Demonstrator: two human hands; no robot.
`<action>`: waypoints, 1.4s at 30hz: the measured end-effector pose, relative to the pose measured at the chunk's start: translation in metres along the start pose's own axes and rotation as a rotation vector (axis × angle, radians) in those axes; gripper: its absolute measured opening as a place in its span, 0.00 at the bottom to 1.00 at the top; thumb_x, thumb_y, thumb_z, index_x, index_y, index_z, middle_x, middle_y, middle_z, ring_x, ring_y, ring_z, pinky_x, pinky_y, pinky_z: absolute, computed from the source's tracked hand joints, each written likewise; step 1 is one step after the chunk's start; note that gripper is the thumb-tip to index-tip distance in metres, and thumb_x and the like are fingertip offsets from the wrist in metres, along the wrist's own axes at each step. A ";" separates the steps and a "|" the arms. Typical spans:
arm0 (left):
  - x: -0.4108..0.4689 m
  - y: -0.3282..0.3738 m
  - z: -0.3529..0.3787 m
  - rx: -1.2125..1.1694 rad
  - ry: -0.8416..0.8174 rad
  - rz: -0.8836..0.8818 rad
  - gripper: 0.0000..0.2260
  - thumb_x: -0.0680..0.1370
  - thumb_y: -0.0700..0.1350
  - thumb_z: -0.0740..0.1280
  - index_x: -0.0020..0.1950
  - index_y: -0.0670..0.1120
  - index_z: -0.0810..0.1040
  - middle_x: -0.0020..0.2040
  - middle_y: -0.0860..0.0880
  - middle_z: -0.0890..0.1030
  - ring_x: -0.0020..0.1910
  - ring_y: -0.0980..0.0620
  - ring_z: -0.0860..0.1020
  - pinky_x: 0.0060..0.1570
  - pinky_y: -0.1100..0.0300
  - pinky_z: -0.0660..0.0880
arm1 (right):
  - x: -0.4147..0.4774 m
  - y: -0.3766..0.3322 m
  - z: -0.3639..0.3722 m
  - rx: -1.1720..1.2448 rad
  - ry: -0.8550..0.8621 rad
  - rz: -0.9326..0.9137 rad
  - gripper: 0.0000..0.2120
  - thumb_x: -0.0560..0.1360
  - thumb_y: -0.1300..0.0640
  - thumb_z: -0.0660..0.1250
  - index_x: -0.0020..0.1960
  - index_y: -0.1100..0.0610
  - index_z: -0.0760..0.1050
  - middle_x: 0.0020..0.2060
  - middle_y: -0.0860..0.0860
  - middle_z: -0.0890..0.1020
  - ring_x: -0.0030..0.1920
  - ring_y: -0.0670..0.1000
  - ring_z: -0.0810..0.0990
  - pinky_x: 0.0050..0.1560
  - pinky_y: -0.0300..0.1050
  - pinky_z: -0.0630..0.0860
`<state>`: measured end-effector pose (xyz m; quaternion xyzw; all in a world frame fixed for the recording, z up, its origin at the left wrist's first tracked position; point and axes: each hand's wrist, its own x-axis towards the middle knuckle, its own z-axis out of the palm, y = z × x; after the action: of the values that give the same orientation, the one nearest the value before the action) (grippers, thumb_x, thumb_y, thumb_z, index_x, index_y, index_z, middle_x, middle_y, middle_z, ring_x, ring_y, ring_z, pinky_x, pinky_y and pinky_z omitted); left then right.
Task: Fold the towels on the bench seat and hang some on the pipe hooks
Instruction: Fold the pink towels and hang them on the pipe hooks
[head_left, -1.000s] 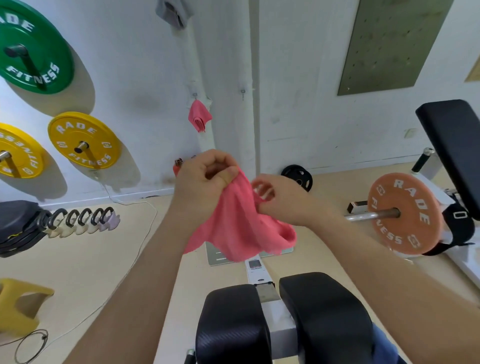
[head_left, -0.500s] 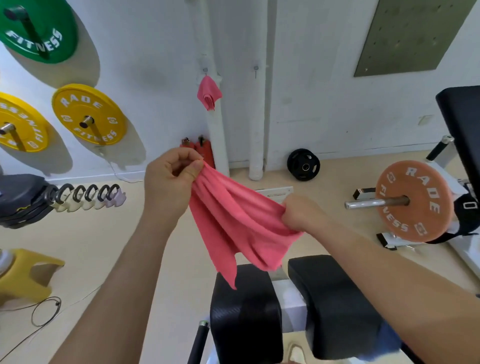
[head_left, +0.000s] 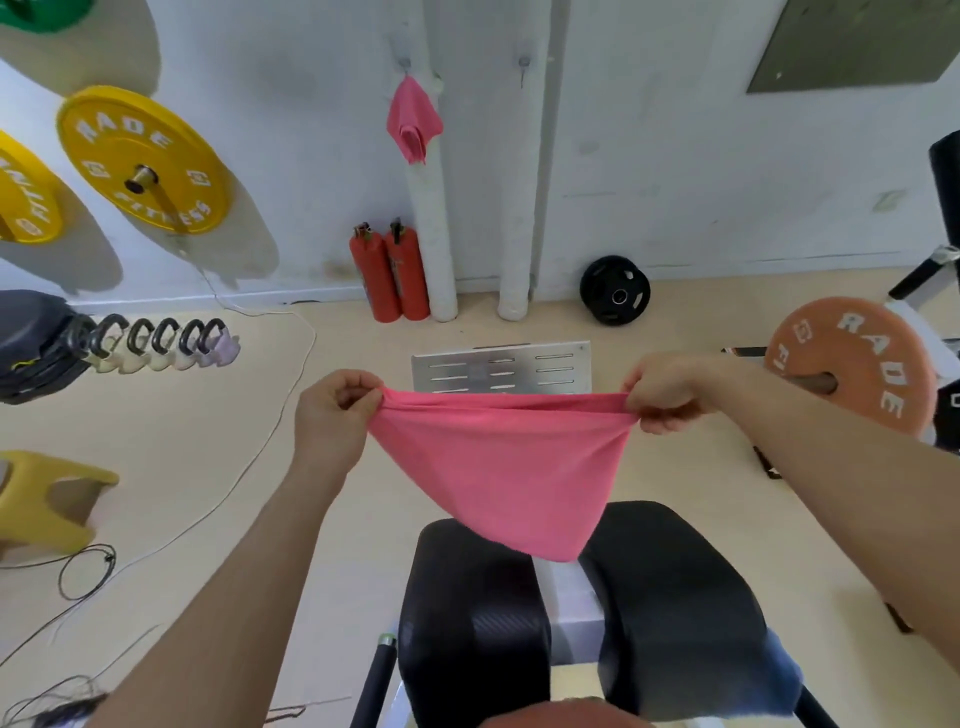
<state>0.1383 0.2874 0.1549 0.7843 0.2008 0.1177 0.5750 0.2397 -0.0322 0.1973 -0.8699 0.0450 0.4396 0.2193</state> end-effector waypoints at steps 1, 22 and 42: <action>0.008 -0.002 0.005 0.009 -0.020 -0.020 0.14 0.75 0.32 0.65 0.41 0.51 0.80 0.38 0.50 0.81 0.38 0.56 0.76 0.41 0.67 0.70 | 0.009 -0.001 -0.007 0.078 -0.007 0.000 0.10 0.77 0.68 0.56 0.50 0.61 0.74 0.21 0.52 0.77 0.17 0.46 0.72 0.19 0.32 0.65; 0.003 -0.051 0.040 -0.149 -0.152 -0.467 0.09 0.76 0.34 0.65 0.44 0.46 0.81 0.38 0.49 0.84 0.41 0.51 0.84 0.41 0.61 0.73 | 0.080 0.070 0.082 0.726 0.614 -0.102 0.12 0.73 0.73 0.62 0.46 0.56 0.74 0.39 0.56 0.78 0.35 0.56 0.80 0.37 0.50 0.81; -0.135 -0.155 0.038 0.310 -0.155 -0.613 0.06 0.69 0.45 0.72 0.34 0.45 0.80 0.28 0.48 0.82 0.34 0.47 0.81 0.47 0.49 0.79 | 0.028 0.149 0.249 0.402 0.375 0.227 0.07 0.76 0.65 0.56 0.45 0.53 0.66 0.34 0.55 0.75 0.30 0.52 0.74 0.32 0.47 0.75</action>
<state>0.0057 0.2338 0.0024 0.7722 0.3981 -0.1521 0.4713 0.0306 -0.0583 -0.0045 -0.8645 0.2678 0.2752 0.3244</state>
